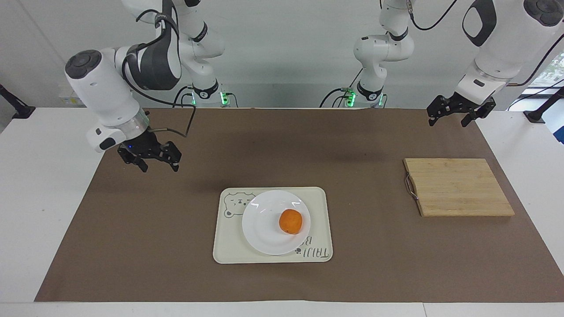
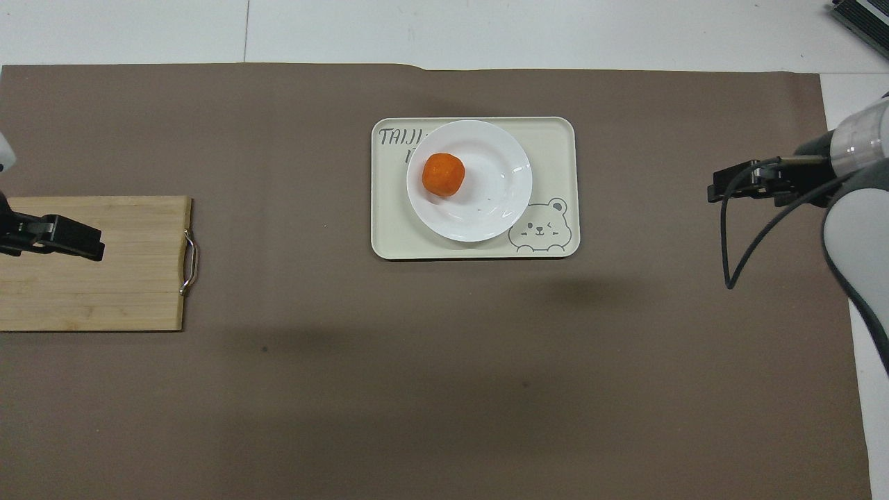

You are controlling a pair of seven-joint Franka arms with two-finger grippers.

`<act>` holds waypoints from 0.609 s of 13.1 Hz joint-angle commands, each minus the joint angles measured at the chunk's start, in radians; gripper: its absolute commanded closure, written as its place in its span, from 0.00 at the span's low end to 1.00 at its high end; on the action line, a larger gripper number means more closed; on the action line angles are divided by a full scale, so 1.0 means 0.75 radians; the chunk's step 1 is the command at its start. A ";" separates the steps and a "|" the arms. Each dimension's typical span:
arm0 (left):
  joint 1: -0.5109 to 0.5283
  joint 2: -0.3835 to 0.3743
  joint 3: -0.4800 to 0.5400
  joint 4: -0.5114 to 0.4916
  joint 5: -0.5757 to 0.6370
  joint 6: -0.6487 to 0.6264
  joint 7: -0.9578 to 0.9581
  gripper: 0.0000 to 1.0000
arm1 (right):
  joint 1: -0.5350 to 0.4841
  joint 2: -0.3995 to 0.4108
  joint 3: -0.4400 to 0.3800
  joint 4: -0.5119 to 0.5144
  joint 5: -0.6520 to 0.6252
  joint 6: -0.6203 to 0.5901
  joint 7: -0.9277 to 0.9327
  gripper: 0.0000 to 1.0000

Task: Place orange and plate with both arms

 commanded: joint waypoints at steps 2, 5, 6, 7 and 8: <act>0.007 0.006 -0.004 0.017 0.023 -0.007 0.019 0.00 | -0.009 -0.073 0.007 0.032 -0.067 -0.130 0.018 0.00; 0.007 0.006 -0.004 0.019 0.023 -0.007 0.019 0.00 | -0.007 -0.114 0.023 0.065 -0.140 -0.202 0.016 0.00; 0.007 0.006 -0.004 0.019 0.023 -0.007 0.019 0.00 | -0.009 -0.130 0.015 0.041 -0.138 -0.196 0.006 0.00; 0.005 0.006 -0.004 0.017 0.023 -0.007 0.019 0.00 | -0.011 -0.134 0.009 0.030 -0.136 -0.194 -0.002 0.00; 0.005 0.006 -0.004 0.019 0.023 -0.007 0.019 0.00 | -0.015 -0.140 0.003 0.024 -0.136 -0.204 -0.009 0.00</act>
